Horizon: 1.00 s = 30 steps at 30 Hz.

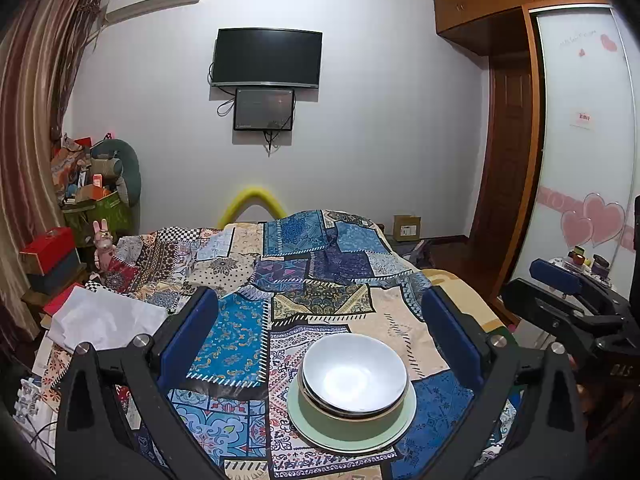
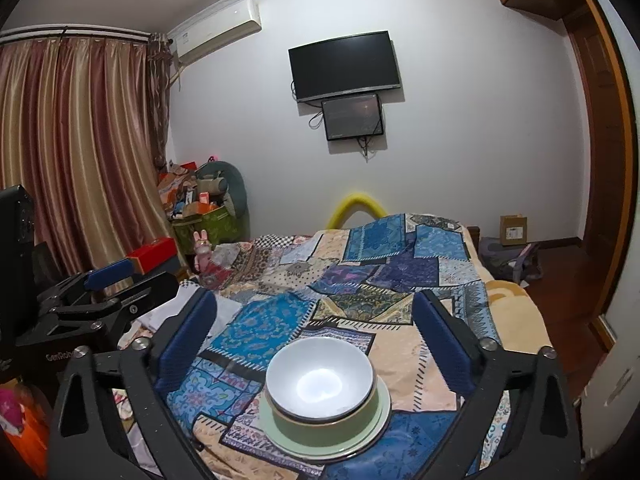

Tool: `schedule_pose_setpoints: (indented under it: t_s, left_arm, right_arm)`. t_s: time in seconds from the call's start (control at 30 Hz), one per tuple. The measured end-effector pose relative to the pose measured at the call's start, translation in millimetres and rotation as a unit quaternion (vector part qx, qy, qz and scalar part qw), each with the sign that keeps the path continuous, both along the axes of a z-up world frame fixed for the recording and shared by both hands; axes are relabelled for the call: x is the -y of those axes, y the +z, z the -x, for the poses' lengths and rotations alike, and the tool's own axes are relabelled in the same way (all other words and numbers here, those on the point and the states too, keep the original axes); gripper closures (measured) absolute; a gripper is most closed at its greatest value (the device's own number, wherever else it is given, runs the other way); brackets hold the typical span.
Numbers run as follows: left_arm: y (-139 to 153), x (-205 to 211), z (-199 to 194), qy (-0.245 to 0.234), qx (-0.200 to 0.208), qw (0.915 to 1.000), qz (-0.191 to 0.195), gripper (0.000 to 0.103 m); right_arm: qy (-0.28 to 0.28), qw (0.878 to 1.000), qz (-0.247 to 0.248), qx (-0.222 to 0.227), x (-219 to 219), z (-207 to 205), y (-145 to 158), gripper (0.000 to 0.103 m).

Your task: Organize plates and bowls

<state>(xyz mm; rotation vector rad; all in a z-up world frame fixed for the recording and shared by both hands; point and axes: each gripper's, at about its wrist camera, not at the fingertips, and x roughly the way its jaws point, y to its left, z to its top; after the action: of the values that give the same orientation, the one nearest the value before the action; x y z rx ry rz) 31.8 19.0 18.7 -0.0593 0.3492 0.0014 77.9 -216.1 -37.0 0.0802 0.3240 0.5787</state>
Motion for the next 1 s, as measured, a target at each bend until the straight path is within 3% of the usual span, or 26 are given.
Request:
schedule_pose_setpoints:
  t_s: [1.0]
  left_arm:
    - [-2.2, 2.4, -2.2, -0.006, -0.003, 1.0000, 0.003, 0.000]
  right_arm:
    - [-0.004, 1.000, -0.002, 0.003, 3.8, 4.7, 0.5, 0.002]
